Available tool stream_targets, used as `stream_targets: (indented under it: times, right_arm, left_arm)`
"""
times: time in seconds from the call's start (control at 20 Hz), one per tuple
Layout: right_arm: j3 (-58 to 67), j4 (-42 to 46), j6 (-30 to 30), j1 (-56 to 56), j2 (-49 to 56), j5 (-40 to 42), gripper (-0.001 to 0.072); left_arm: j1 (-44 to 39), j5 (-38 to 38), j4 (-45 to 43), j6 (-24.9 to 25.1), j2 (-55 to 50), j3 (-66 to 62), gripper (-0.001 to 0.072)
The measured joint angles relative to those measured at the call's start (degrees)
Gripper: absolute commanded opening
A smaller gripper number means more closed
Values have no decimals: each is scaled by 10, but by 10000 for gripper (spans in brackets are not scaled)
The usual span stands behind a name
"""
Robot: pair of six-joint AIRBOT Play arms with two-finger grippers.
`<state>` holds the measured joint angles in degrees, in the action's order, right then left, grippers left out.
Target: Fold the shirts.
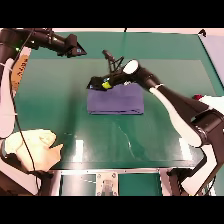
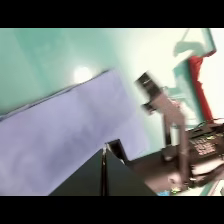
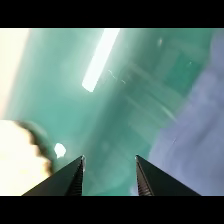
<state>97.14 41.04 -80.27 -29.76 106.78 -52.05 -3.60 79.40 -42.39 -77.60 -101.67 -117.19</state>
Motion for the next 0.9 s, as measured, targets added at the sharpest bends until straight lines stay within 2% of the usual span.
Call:
stream_targets:
  times: [0.15, 0.3, 0.35, 0.45, 0.65, 0.9]
  right_arm:
    - [0, 45, -7, 31, 2, -16, 376]
    - [-1, 75, -16, 124, -12, -78, 376]
    - [-1, 82, -17, 160, -15, -101, 392]
    - [-5, 90, -23, 238, -19, -148, 503]
    - [-60, 98, -33, 356, -22, -207, 509]
    - [-170, 42, -9, 381, -21, -206, 509]
  left_arm:
    - [2, 9, -33, 1, 0, 0, 21]
    - [2, 13, -55, 1, 1, 0, 21]
    - [2, 14, -59, 1, 1, 0, 21]
    - [3, 15, -75, 1, 1, 0, 21]
    - [3, 17, -133, -17, 1, 2, 21]
    - [3, 23, -228, -50, 0, 17, 21]
